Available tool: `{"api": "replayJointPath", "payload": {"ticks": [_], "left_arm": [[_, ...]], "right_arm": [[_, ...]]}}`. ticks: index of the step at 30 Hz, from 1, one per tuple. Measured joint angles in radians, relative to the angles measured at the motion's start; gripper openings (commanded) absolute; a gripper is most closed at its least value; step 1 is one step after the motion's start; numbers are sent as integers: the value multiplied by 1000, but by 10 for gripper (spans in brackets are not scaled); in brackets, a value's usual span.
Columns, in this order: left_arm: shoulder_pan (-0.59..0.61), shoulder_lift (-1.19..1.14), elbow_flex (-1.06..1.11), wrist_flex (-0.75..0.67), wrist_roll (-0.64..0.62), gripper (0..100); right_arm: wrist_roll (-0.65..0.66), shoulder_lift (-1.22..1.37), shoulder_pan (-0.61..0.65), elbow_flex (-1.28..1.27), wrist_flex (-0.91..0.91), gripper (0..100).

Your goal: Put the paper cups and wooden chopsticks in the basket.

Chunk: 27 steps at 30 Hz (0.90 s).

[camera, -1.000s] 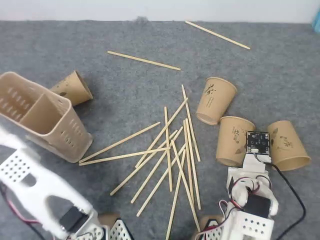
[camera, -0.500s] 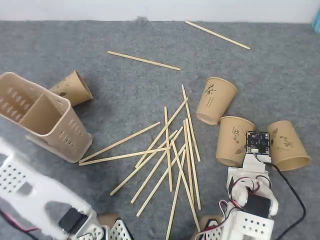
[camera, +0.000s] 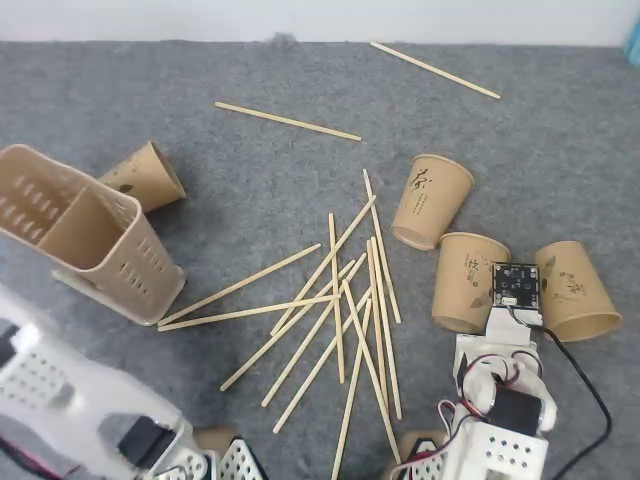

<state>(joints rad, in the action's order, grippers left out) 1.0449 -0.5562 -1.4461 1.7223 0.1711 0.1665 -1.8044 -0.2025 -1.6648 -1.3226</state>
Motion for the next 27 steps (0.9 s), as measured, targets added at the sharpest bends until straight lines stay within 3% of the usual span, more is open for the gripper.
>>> {"api": "replayJointPath", "payload": {"ticks": [6,12,16,24,27], "left_arm": [[0,264,390,-2,29,13],[0,402,767,-242,-11,12],[0,500,1096,-542,-29,12],[-17,799,1916,-1346,-29,15],[-29,835,2119,-1567,-29,15]], "right_arm": [[0,0,0,0,0,8],[0,0,0,0,0,8],[0,0,0,0,0,8],[0,0,0,0,0,8],[0,0,0,0,0,8]]}}
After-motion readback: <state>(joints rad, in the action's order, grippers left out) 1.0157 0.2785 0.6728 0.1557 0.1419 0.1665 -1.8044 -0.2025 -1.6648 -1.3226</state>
